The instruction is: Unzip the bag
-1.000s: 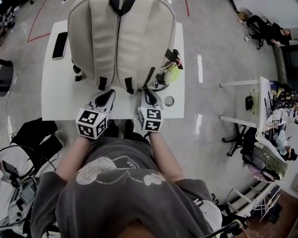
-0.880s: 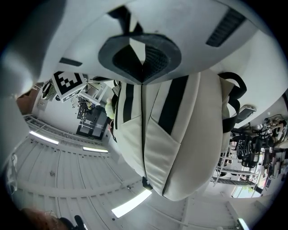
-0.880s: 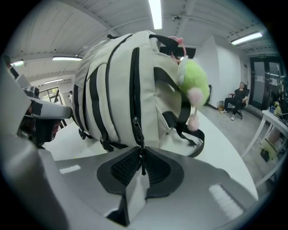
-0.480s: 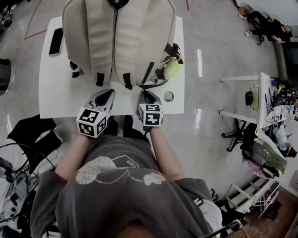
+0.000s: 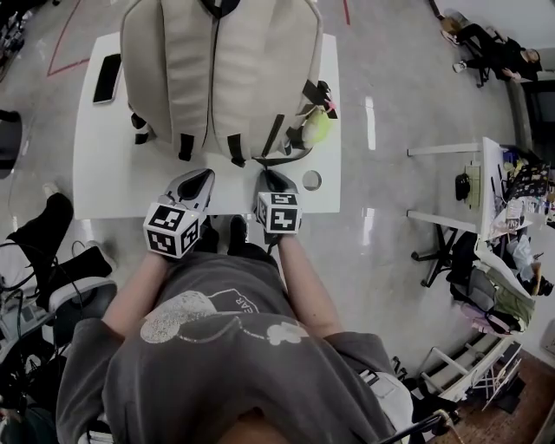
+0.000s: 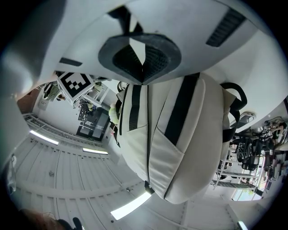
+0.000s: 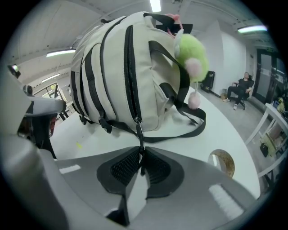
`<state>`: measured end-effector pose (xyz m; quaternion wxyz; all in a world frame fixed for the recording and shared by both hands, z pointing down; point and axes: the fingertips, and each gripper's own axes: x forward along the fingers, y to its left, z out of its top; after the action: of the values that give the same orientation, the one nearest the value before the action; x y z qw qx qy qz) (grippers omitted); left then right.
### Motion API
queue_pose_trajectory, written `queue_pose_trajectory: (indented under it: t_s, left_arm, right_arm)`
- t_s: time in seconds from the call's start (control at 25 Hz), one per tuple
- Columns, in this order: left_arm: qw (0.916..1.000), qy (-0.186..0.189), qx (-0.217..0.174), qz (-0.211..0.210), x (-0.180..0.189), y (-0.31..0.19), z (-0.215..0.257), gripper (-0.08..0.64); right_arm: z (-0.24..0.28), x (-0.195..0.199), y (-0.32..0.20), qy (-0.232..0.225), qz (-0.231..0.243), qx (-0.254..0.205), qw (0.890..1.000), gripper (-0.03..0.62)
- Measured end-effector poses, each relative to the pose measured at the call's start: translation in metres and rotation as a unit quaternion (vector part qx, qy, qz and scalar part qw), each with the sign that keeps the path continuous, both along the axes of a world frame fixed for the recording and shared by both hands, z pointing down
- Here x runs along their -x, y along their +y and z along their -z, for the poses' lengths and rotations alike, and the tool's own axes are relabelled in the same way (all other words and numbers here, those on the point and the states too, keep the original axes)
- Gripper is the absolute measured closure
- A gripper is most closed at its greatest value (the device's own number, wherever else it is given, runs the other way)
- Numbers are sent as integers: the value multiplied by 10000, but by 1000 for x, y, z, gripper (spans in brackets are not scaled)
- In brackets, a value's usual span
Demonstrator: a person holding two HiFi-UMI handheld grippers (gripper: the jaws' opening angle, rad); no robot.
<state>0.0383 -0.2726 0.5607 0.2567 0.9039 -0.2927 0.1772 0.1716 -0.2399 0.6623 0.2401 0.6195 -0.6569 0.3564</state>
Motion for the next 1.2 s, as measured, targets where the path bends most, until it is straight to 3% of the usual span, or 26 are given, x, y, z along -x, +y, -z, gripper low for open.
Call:
queue_pose_trajectory:
  t_s: [0.12,0.32,0.48,0.96,1.2]
  left_arm:
    - [10000,-11,-44,27,0,2,3,554]
    - [9999,-33,-111,119,-1,7,8,554]
    - [9995,-65,-207,232,-5,11,16,554]
    - [9955,-133,-345,872,-17,30,28,554]
    - [9958,-102,-273,863,-19,55,28,554]
  right_arm:
    - [1,3,2,-184,48,57,9998,544]
    - [14,-3,5,-36,237,-133,9996,532]
    - [27,-8,7,-165,265,-279,9991,511]
    - [55,-21,18,-415,859,-763,9925,512]
    - [65,-29,28,-319,679,-1068,9915,550]
